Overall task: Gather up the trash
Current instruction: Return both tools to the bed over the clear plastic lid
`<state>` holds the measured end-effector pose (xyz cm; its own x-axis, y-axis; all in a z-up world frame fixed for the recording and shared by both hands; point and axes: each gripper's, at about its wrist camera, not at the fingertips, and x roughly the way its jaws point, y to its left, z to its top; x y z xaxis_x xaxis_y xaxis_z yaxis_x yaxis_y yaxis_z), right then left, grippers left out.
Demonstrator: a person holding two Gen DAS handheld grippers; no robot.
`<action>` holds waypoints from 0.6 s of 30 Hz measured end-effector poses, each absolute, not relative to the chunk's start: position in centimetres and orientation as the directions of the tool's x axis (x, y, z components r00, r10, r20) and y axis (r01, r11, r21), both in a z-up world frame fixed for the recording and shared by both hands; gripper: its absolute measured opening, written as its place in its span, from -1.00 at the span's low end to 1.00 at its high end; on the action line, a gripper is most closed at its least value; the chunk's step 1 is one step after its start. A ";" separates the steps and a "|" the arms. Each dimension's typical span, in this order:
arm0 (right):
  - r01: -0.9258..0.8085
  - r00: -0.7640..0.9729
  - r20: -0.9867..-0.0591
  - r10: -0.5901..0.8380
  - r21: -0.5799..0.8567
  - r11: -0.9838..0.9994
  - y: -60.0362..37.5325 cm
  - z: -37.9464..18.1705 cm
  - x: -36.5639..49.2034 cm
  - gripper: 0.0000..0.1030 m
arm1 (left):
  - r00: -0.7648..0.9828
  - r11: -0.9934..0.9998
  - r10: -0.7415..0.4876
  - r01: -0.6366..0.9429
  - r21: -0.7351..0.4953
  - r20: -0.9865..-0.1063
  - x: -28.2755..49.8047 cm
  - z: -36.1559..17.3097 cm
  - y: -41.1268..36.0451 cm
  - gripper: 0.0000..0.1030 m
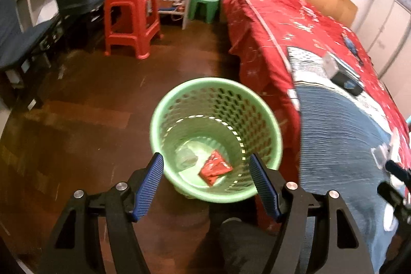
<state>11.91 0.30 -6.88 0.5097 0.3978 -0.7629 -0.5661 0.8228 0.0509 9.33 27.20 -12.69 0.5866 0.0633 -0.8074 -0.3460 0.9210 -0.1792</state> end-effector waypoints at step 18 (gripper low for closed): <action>-0.180 0.650 -0.757 0.065 -0.070 0.981 -19.6 -8.6 5.5 0.77 | 0.649 0.981 -0.044 -0.118 -0.157 -0.759 10.5 -8.5 16.2 0.59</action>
<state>5.50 -19.64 -8.65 0.6496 0.0652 -0.7575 -0.1804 0.9811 -0.0703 10.50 16.21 -8.46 0.6491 -0.0437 -0.7594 -0.1177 0.9806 -0.1570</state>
